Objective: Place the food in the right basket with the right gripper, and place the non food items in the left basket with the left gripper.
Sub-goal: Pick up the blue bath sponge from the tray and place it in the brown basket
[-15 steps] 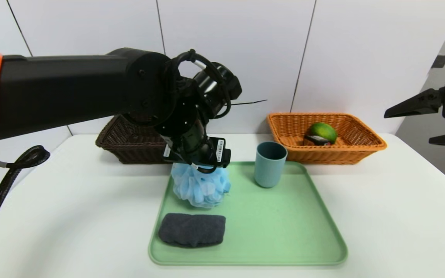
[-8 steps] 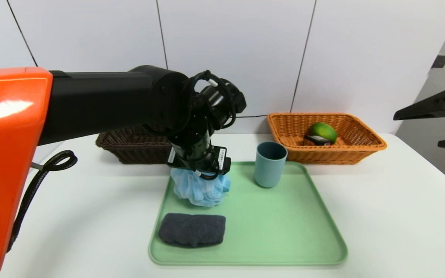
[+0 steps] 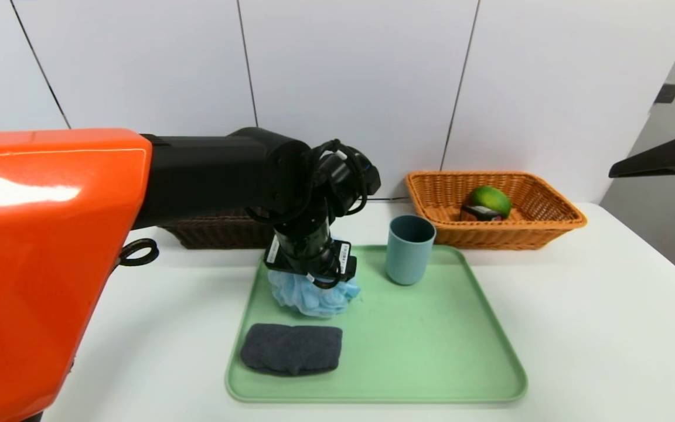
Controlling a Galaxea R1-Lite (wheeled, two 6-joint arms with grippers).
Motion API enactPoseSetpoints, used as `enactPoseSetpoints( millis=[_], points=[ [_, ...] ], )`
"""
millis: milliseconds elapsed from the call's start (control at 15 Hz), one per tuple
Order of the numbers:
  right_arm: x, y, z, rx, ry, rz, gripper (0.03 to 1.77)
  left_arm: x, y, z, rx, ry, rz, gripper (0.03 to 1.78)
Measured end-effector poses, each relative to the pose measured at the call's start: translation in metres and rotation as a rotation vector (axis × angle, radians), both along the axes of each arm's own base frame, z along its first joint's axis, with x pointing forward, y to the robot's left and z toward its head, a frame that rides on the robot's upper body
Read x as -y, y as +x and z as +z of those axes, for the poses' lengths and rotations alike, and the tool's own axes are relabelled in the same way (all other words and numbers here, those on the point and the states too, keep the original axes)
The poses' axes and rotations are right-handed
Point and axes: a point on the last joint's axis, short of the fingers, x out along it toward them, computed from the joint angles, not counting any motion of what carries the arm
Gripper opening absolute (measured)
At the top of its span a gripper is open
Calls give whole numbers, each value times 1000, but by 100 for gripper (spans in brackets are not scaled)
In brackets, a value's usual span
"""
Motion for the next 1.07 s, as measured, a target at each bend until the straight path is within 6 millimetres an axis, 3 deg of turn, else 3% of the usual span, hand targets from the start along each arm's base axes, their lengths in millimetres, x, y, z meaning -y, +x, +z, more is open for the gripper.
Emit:
enactPoseSetpoints(
  millis=[467,733,1067],
  points=[
    [1,-6,0,8,-5,-1,170,6,10,-22,-35,21,6,169],
    [1,-6,1,11,-7,2,170,6,13,-23,-22,9,9,108],
    [0,-5,0,9,-3,5,171,1,8,-6,6,-16,-5,77]
  ],
)
